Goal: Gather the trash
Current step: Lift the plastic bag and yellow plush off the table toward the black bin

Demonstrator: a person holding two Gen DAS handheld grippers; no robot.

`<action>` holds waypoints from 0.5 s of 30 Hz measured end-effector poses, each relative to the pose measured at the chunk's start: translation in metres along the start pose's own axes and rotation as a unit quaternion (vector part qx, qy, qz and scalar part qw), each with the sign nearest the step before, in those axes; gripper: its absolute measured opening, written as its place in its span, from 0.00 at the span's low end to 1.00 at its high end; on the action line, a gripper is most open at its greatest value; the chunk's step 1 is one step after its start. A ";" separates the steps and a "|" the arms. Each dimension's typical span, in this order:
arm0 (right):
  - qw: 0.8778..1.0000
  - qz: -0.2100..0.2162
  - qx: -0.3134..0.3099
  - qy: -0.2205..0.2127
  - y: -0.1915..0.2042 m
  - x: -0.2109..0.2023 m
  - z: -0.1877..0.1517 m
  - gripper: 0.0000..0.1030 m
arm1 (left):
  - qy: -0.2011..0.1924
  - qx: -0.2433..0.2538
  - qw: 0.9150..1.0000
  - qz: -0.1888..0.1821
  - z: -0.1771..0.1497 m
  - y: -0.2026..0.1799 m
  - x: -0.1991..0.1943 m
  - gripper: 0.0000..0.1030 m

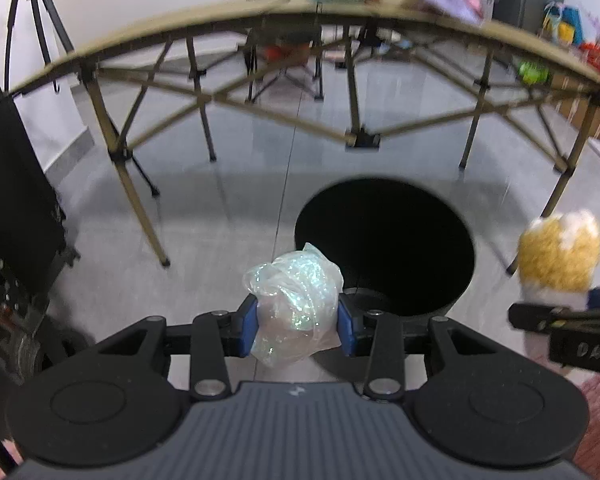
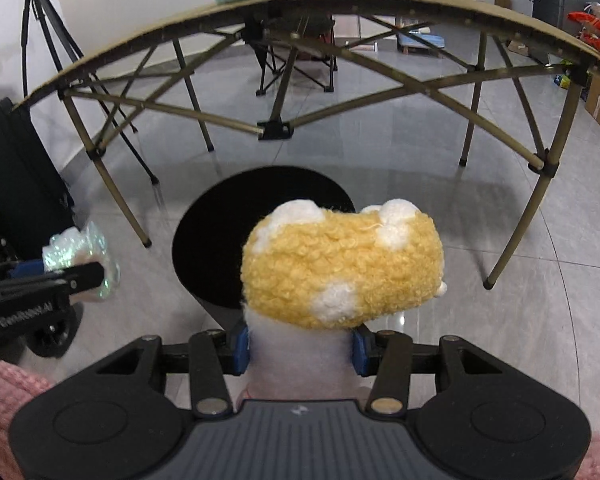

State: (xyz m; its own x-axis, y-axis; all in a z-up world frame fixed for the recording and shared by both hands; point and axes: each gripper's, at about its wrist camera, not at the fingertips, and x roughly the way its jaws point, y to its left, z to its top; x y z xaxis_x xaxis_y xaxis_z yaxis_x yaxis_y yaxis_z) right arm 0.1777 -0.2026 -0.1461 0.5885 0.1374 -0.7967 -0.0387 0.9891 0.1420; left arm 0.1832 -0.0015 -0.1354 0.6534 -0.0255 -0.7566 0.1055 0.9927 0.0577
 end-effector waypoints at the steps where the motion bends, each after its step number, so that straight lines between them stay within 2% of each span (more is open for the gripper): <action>1: 1.000 -0.001 -0.001 0.004 0.000 0.002 -0.001 0.45 | 0.007 0.000 1.000 0.002 -0.002 0.001 0.004 0.39; 7: 1.000 -0.005 0.008 0.028 -0.005 0.018 -0.004 0.45 | 0.038 -0.011 0.999 0.011 -0.004 0.008 0.023 0.39; 15: 0.999 -0.016 0.019 0.038 -0.016 0.028 -0.003 0.45 | 0.060 -0.013 0.998 0.013 0.001 0.004 0.036 0.39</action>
State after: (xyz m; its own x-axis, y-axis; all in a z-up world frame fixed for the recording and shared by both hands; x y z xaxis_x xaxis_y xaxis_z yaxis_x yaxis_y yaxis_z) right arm 0.1925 -0.2148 -0.1723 0.5260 0.1106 -0.8433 0.0114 0.9905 0.1370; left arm 0.2077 0.0013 -0.1616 0.5613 0.0124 -0.8275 0.0688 0.9957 0.0616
